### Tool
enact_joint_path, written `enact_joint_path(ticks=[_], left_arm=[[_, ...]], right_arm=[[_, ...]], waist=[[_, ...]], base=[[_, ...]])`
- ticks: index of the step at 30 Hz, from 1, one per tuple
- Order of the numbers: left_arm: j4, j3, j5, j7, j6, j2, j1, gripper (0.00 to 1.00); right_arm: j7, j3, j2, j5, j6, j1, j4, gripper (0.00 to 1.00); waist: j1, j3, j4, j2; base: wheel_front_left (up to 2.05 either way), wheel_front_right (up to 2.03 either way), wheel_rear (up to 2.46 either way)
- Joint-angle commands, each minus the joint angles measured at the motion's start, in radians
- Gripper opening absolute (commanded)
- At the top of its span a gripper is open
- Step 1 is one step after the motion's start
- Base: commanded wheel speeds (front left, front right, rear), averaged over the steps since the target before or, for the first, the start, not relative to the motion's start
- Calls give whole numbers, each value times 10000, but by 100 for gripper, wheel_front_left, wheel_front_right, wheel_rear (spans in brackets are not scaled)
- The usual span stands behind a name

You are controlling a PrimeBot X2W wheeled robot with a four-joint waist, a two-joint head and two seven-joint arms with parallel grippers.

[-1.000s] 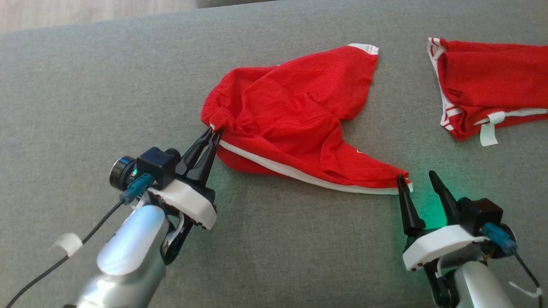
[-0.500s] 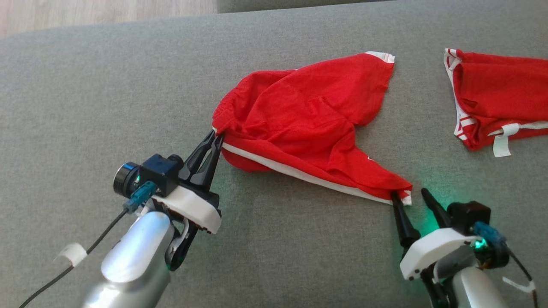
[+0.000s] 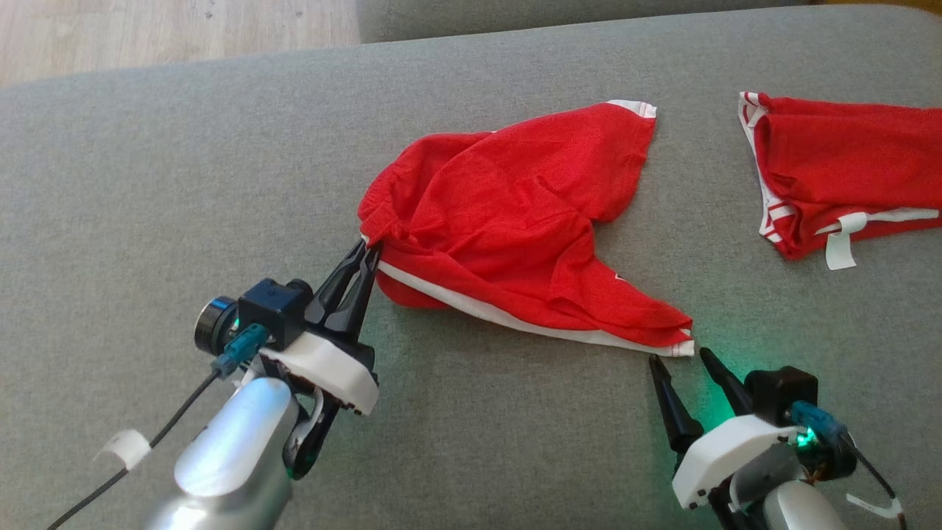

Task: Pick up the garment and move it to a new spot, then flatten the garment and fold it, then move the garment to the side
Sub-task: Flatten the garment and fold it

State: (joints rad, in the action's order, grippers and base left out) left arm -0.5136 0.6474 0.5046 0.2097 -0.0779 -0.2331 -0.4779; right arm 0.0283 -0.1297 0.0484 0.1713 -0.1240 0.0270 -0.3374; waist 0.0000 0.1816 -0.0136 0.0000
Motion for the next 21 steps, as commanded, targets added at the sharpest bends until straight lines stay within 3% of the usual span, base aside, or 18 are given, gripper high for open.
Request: enact_joint_path(ticks=[1,20,21], left_arm=[[250,-284,39,91,83,-181,-327,0],[372,-100,93,16,134,-277,-421,0],[370,-99,100,20,141,-278,-432,0]], right_arm=[[-1,-194,66,-59,-67,204,248,100],[-175,-68,20,579,-67,669,-522,100],[-162,-97,20,566,-67,686,-543,89]], waist=[[0,12,17,0],[0,111,157,0],[0,110,157,0]], base=[[0,0,0],[0,0,0],[0,0,0]])
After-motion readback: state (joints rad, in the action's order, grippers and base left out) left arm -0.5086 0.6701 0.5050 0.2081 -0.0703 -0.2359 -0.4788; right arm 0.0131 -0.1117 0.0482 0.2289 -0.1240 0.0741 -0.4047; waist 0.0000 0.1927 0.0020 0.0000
